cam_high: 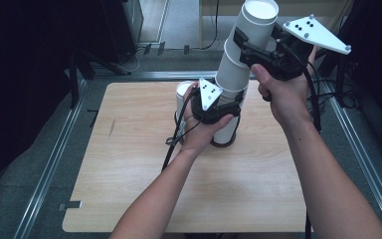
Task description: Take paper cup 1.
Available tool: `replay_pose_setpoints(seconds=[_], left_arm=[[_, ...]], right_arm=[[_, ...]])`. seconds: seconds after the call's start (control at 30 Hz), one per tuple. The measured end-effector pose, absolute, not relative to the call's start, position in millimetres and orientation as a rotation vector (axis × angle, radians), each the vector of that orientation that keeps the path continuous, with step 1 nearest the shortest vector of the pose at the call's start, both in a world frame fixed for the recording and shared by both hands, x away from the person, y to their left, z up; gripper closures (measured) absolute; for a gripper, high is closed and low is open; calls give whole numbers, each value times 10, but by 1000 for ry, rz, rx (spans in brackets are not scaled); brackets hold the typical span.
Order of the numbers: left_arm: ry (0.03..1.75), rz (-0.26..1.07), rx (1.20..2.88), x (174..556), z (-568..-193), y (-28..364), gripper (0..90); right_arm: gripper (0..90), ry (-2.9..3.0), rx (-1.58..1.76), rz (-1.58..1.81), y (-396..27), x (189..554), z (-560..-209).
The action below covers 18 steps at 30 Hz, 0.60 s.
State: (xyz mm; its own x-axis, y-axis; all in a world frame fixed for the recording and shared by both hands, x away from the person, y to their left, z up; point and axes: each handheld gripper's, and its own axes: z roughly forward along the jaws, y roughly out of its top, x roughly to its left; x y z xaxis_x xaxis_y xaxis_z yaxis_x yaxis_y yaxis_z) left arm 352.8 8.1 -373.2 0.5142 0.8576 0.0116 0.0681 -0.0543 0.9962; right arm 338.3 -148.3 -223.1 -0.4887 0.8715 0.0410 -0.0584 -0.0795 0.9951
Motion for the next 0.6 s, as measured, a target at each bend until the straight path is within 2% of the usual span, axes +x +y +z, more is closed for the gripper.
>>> replay_pose_setpoints(seconds=[0.6], left_arm=[[835,792,1511,3523,-3730,84,145]], right_arm=[[223,1416,891,1668,-1685,3116,-2056]])
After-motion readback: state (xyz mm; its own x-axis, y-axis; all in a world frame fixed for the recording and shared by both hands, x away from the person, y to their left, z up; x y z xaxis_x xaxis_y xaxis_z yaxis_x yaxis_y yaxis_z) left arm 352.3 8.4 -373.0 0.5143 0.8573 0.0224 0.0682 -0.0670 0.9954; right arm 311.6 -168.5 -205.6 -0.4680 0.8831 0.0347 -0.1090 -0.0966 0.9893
